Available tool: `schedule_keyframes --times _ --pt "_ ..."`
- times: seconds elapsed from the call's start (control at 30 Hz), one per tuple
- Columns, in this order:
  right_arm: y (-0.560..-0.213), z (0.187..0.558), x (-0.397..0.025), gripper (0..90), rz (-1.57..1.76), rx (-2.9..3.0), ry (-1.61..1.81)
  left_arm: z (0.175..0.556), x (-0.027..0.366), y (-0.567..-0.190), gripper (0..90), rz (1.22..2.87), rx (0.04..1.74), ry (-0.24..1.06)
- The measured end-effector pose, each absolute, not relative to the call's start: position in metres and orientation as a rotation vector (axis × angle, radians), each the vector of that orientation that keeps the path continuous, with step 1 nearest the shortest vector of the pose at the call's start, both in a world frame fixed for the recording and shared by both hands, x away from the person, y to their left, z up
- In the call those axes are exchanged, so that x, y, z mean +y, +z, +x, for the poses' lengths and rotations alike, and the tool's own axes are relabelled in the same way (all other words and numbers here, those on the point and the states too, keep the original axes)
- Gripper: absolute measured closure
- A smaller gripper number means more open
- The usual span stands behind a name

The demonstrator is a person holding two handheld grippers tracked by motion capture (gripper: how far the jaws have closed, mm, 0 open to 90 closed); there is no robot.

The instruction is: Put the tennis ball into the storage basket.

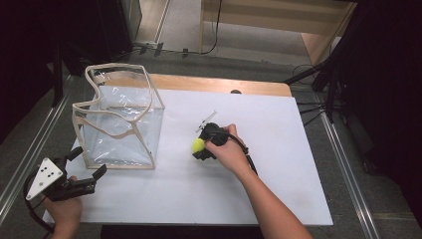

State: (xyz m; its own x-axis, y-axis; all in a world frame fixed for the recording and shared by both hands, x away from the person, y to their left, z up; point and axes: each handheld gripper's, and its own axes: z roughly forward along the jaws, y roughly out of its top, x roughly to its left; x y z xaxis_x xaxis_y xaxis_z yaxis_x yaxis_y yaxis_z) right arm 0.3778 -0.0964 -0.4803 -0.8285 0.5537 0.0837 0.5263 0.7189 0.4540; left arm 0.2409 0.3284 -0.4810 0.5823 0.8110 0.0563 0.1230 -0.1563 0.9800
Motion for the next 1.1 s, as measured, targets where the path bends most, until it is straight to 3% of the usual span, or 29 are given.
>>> schedule_keyframes --times 1.1 --pt "-0.464 0.382 -0.065 23.7 0.815 2.895 0.784 0.241 0.329 -0.481 5.4 1.633 0.792 0.726"
